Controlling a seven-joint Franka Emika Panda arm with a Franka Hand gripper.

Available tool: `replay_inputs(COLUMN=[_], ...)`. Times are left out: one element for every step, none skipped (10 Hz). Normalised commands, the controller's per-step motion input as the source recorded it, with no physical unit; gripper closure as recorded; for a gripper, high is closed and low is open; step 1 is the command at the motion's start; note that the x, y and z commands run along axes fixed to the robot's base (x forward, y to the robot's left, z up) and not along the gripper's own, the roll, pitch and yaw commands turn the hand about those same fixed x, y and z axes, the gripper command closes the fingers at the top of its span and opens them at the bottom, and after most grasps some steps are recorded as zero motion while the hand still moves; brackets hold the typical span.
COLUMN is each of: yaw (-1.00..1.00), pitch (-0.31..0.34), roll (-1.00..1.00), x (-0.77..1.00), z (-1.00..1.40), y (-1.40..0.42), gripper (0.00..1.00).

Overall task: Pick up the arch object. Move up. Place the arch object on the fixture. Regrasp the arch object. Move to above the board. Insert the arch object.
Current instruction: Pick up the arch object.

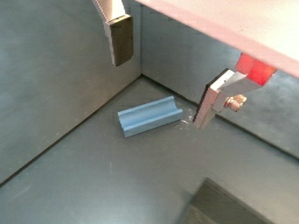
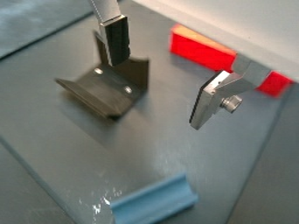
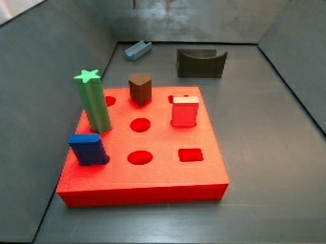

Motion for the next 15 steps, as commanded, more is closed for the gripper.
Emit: replay_inputs(yaw=[-0.79,-0.8,-0.49,-0.06,0.0,-0.07,-0.34,-0.4,-0.35,0.0,0.0,0.0,0.01,0.0,-0.09], pitch=[-0.116,-0.114,-0.157,-0.159,-0.143,-0.14,-0.17,-0.18,-0.211,-0.176,0.089,0.146,0.009,0.019,0.087], roll=[0.0,0.0,0.0,-0.09,-0.08,-0.13,-0.23,-0.31,-0.38,-0.5,-0.5,-0.5,-0.32,-0.05,0.0], x=[-0.42,-0.41,-0.35,0.01,0.11,0.03,0.0,-0.01,-0.03,-0.15,-0.1,0.0,0.02,0.07,0.16], z=[-0.87,-0.88,-0.81,-0.73,-0.75,-0.71,-0.55,-0.45,-0.32,-0.05,0.0,0.0,-0.51,-0.78,-0.84], y=[0.21,0.21,0.49,0.85,0.84,0.62,0.37,0.29,0.29,0.34,0.31,0.28,0.06,-0.16,-0.34], gripper=[0.0,0.0,0.0,0.0,0.0,0.0,0.0,0.0,0.0,0.0,0.0,0.0,0.0,0.0,0.0])
